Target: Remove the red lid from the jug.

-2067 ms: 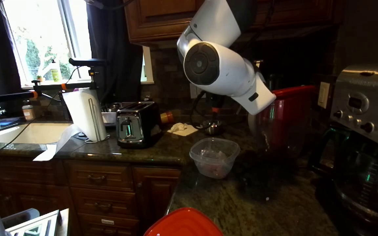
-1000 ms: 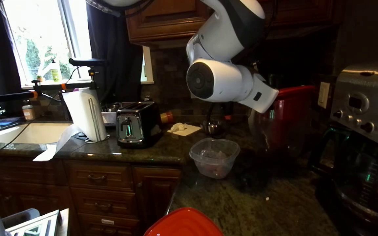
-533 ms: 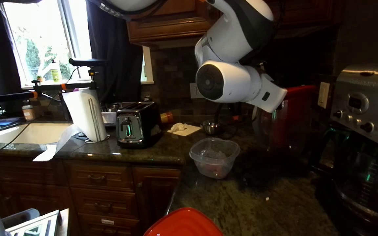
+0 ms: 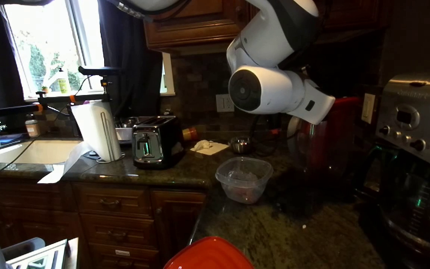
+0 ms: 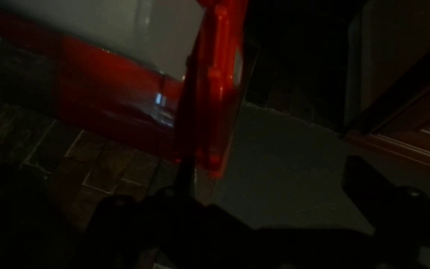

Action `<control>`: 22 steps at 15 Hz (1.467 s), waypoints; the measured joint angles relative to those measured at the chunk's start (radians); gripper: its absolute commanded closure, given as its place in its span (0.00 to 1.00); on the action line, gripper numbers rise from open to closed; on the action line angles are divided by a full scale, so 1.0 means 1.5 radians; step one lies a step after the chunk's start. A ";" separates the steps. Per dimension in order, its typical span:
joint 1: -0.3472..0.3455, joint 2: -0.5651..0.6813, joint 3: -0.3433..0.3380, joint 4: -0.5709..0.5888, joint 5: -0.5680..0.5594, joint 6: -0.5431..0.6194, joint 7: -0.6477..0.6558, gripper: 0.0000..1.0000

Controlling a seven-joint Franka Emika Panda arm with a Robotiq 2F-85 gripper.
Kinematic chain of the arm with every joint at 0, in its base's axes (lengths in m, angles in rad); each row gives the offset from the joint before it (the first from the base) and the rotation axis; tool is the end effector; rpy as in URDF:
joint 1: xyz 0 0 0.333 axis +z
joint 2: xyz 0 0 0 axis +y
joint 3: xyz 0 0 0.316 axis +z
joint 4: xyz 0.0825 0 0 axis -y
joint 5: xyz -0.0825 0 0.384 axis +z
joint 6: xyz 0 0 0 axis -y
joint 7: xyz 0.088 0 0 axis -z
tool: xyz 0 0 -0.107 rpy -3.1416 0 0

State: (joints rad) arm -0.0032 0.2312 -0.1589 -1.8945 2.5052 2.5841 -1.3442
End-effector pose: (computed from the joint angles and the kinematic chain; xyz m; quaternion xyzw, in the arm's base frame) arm 0.6223 -0.1073 0.4069 -0.6362 0.3772 -0.5169 0.4310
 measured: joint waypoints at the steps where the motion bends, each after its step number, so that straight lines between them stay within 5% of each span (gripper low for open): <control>1: 0.000 0.001 0.000 0.000 0.000 0.000 0.000 0.00; 11: 0.005 0.004 0.004 0.000 0.000 0.000 0.000 0.03; 12: 0.007 0.005 0.005 0.000 0.000 0.000 0.000 0.22; 14: 0.011 0.006 0.009 0.000 0.000 0.000 0.000 0.29; 22: 0.021 0.015 0.018 -0.002 0.000 0.002 0.000 0.92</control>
State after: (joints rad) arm 0.0286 0.2530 -0.1323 -1.8970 2.5052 2.5869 -1.3441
